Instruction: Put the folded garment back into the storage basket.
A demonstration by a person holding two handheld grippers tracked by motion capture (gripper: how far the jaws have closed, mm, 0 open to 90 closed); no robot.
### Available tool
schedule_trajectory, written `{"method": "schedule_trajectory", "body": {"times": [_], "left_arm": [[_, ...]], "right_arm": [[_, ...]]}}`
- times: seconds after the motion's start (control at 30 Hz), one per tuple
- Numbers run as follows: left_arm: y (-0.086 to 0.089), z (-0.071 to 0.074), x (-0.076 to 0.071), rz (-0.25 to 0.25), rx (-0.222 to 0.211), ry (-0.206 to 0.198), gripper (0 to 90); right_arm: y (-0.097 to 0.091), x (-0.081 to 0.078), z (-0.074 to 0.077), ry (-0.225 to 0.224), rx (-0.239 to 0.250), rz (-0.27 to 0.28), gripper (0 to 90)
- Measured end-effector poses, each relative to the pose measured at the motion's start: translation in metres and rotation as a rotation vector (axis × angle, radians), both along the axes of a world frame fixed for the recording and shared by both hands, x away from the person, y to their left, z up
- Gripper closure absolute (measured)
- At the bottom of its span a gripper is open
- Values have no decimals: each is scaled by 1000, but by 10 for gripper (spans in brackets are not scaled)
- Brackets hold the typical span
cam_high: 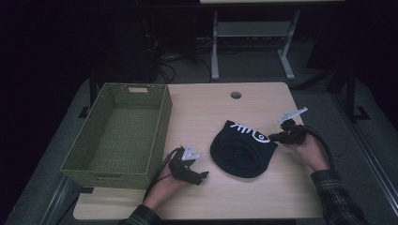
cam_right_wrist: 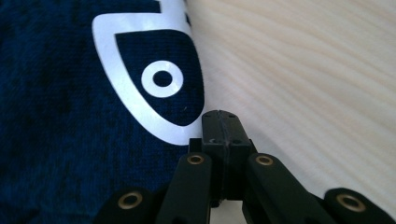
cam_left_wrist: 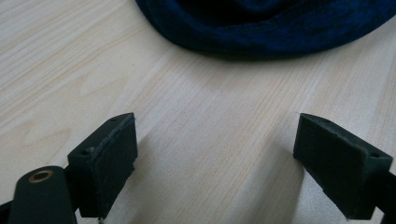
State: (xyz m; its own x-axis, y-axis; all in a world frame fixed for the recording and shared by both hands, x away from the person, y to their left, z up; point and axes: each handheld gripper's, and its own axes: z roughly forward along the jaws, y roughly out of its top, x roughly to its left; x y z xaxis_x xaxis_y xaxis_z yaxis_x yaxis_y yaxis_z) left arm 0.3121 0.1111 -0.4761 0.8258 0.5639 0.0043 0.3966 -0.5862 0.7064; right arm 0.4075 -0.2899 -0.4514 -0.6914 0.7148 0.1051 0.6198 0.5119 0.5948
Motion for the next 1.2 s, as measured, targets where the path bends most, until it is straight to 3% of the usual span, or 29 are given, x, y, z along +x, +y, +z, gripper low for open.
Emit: {"method": "schedule_trajectory", "body": {"times": [0.47,0.73,0.87,0.93,1.1,1.2], "left_arm": [[1,0,0,-6,0,-2,125],[1,-1,-1,-5,-3,0,125],[1,-1,-1,-4,-4,0,125],[1,-1,-1,-5,-3,1,125],[1,-1,-1,-3,-5,0,125],[1,-1,-1,-5,-5,0,125]], "right_arm": [[9,-39,0,-24,-1,55,900],[13,-60,-2,2,21,87,900],[17,-72,-1,-7,26,104,900],[19,-75,-1,3,30,104,900],[15,-81,6,-50,52,56,893],[8,-88,12,-91,81,11,779]]}}
